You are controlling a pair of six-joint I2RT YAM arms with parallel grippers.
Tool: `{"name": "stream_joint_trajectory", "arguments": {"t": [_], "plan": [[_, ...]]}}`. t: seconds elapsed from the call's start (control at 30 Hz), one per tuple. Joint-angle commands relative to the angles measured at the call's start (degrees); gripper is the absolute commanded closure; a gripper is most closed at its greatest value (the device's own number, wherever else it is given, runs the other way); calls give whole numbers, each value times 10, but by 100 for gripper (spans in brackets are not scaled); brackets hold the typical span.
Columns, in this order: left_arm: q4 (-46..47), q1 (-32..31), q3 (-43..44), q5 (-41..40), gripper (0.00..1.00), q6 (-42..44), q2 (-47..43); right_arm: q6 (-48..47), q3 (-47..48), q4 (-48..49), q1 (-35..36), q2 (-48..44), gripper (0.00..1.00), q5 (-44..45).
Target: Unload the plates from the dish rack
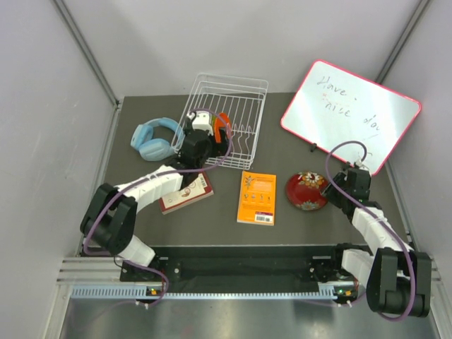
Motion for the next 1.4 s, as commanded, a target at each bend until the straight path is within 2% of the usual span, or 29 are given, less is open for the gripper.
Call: {"name": "stream_joint_trajectory", "arguments": {"t": [0.0, 0.07, 0.1, 0.13, 0.43, 0.57, 0.6, 0.63, 0.7, 0.8, 0.83, 0.9, 0.93, 1.13, 1.2, 1.37], "plan": [[52, 3, 34, -2, 4, 5, 32, -17, 31, -10, -7, 10, 56, 24], [60, 3, 43, -5, 4, 9, 51, -19, 39, -26, -7, 10, 53, 42], [68, 3, 46, -7, 4, 12, 56, -21, 41, -29, -7, 7, 40, 46], [74, 3, 49, -12, 4, 13, 65, -23, 46, -33, -7, 4, 39, 61], [84, 3, 112, -86, 8, 48, 147, -48, 89, -119, -7, -91, 36, 99], [69, 3, 145, -109, 28, 62, 178, -53, 111, -148, -7, -133, 36, 105], [71, 3, 146, -109, 39, 63, 182, -53, 113, -152, -7, -137, 35, 106], [72, 3, 146, -109, 43, 63, 186, -53, 119, -159, -7, -142, 32, 109], [71, 3, 148, -109, 50, 63, 191, -52, 121, -163, -7, -150, 31, 109], [67, 3, 150, -109, 67, 62, 197, -53, 122, -168, -7, -156, 31, 111], [67, 3, 148, -110, 76, 61, 197, -54, 121, -170, -7, -156, 31, 112], [71, 3, 145, -113, 88, 56, 196, -53, 118, -169, -7, -156, 31, 114], [73, 2, 142, -114, 100, 56, 195, -55, 118, -168, -7, -156, 31, 111], [84, -11, 137, -144, 100, 74, 192, -57, 111, -168, -7, -151, 30, 105], [103, -26, 129, -173, 100, 89, 185, -57, 109, -168, -7, -151, 25, 105], [153, -65, 125, -325, 100, 156, 180, -60, 111, -172, -7, -155, 23, 97]]}}
